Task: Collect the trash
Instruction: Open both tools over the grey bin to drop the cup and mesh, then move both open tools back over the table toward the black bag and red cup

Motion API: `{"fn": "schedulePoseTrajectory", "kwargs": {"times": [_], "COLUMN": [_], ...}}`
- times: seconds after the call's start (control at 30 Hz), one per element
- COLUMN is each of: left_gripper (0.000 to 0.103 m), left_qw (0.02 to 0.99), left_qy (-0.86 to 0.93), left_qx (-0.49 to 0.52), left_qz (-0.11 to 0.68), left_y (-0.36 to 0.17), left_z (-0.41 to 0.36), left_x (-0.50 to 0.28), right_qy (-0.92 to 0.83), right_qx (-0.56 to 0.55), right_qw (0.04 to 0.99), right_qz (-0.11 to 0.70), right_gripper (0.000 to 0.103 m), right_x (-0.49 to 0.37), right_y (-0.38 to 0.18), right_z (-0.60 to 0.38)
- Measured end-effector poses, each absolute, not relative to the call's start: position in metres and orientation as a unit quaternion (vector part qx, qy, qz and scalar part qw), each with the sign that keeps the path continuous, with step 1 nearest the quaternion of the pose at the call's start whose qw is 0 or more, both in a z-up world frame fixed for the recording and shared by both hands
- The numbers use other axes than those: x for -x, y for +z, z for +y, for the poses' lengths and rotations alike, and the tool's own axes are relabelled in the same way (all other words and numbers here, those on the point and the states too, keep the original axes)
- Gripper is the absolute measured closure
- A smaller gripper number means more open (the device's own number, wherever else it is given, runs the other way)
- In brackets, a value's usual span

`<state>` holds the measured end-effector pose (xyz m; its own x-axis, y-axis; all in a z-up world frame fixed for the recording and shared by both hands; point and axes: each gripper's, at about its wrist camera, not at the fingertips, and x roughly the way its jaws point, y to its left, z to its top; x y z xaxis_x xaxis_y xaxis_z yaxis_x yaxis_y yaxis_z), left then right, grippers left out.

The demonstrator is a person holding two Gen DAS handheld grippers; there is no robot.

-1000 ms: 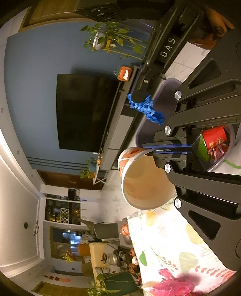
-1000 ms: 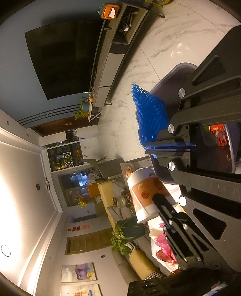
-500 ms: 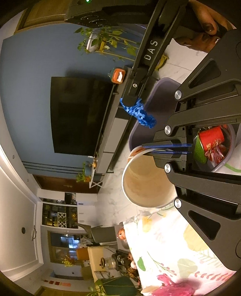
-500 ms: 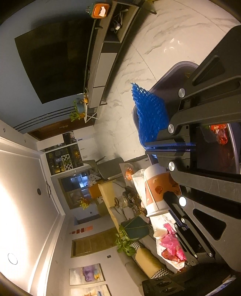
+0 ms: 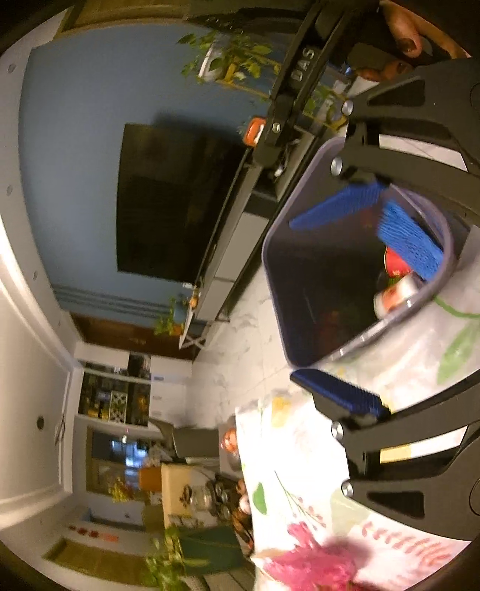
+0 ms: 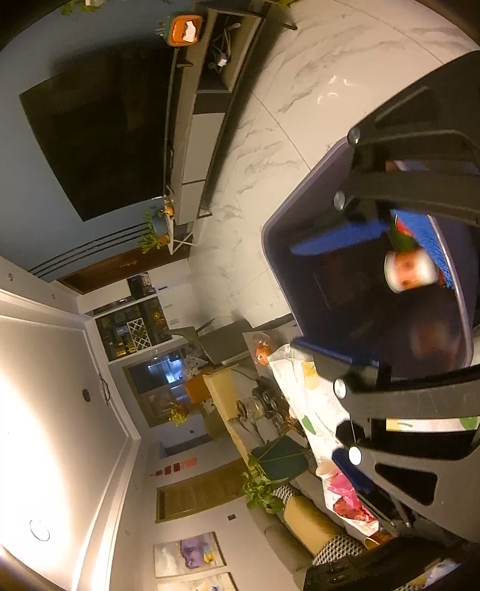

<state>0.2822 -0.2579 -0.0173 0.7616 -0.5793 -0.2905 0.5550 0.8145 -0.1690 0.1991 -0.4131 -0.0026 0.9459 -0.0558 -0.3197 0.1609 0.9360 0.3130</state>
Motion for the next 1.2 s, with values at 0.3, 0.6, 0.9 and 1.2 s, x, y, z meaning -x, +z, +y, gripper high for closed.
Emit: {"fn": "schedulePoseTrajectory", "kwargs": {"times": [0.3,0.6,0.9,1.2], "left_gripper": [0.008,0.007,0.007,0.007], "left_qw": [0.961,0.974,0.982,0.985], "left_qy": [-0.213,-0.135,-0.075,-0.028], "left_qx": [0.049,0.056,0.049,0.064], "left_qz": [0.168,0.174,0.165,0.159], "left_y": [-0.019,-0.021,-0.017,-0.019], "left_z": [-0.201,-0.142,-0.092,-0.035], "left_x": [-0.257,-0.225,-0.191,-0.172], "right_qy": [-0.084,-0.079,-0.049,0.0], "right_qx": [-0.116,-0.071,-0.057,-0.052], "right_qw": [0.981,0.987,0.99,0.991], "right_qz": [0.128,0.119,0.116,0.127], "right_gripper": [0.02,0.017,0.016,0.016], "right_x": [-0.165,-0.142,-0.128,-0.131], "right_y": [-0.01,-0.021,-0.023,-0.021], "right_z": [-0.371,-0.322,-0.279,-0.234]}}
